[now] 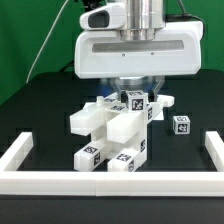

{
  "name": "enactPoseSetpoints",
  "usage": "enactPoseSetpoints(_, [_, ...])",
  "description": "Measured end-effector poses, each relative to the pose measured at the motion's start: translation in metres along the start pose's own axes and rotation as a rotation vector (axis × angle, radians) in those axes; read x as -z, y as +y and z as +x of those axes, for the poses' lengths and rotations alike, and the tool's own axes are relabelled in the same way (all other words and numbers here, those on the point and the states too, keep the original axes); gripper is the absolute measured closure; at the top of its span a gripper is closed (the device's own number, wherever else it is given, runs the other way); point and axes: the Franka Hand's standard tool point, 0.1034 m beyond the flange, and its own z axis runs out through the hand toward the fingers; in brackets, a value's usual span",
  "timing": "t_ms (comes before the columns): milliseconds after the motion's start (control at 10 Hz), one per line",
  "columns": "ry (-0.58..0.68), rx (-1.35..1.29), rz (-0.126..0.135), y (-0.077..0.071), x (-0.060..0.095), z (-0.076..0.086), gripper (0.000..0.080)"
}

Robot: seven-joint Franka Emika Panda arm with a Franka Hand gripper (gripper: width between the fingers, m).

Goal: Assemble chair

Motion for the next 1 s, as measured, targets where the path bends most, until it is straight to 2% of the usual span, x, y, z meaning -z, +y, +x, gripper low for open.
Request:
enactPoseSetpoints(100, [0.0, -0.072, 0.0, -0.0001, 0.0, 0.0, 0.0517])
enactPoseSetpoints(400, [0.0, -0.223, 0.002, -0.0006, 0.0, 0.0001, 0.0517])
enactPoseSetpoints(900, [-0.003, -0.718, 0.023, 0.0002, -0.0007, 0.0005, 0.0515])
enactPoseSetpoints(1000, [-0.003, -0.721, 0.024, -0.0001, -0.0007, 0.0005, 0.0515])
